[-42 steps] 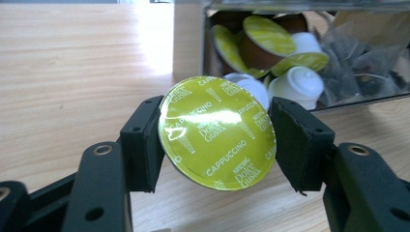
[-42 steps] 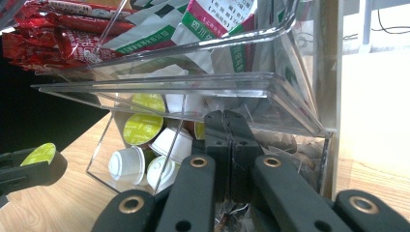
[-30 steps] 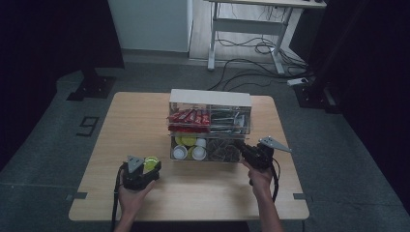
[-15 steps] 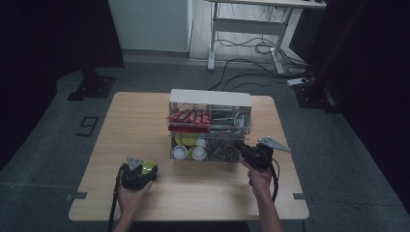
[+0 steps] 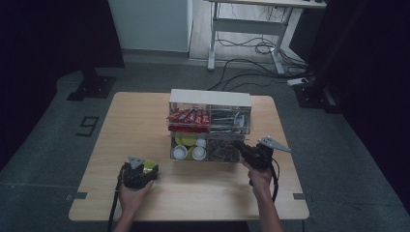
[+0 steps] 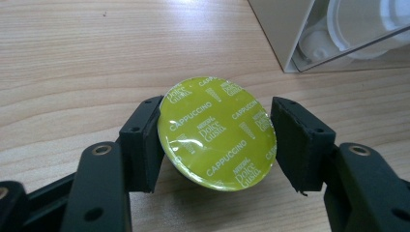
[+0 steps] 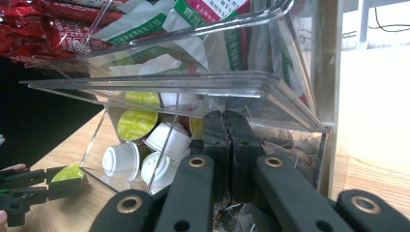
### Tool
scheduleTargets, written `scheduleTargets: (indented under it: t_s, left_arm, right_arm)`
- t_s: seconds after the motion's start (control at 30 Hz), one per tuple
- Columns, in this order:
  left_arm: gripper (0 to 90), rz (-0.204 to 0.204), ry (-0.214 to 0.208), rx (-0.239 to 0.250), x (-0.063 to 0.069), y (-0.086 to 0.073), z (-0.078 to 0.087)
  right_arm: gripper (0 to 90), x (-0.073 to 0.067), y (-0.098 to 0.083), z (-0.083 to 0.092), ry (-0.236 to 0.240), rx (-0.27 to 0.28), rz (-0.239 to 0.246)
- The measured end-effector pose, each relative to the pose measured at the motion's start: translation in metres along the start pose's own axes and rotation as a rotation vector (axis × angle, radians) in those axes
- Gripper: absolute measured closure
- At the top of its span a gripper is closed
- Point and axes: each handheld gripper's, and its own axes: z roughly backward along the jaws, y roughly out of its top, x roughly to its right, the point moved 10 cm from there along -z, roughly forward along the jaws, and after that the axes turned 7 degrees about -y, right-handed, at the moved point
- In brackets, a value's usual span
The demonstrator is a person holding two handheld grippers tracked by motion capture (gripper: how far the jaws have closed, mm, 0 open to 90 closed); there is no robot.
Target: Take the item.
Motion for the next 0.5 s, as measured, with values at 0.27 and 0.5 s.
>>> scheduleTargets:
  t_s: [0.27,0.5]
  left_arm:
    - [35.4,0.000,-0.001,-0.017,-0.001,-0.002,-0.002]
    - [22.7,0.002,-0.046,0.016,-0.001,0.005,0.010]
  right_arm:
    - [87.3,0.001,0.000,0.000,-0.002,0.002,-0.002]
    - [87.2,0.001,0.000,0.000,-0.006,0.006,0.000]
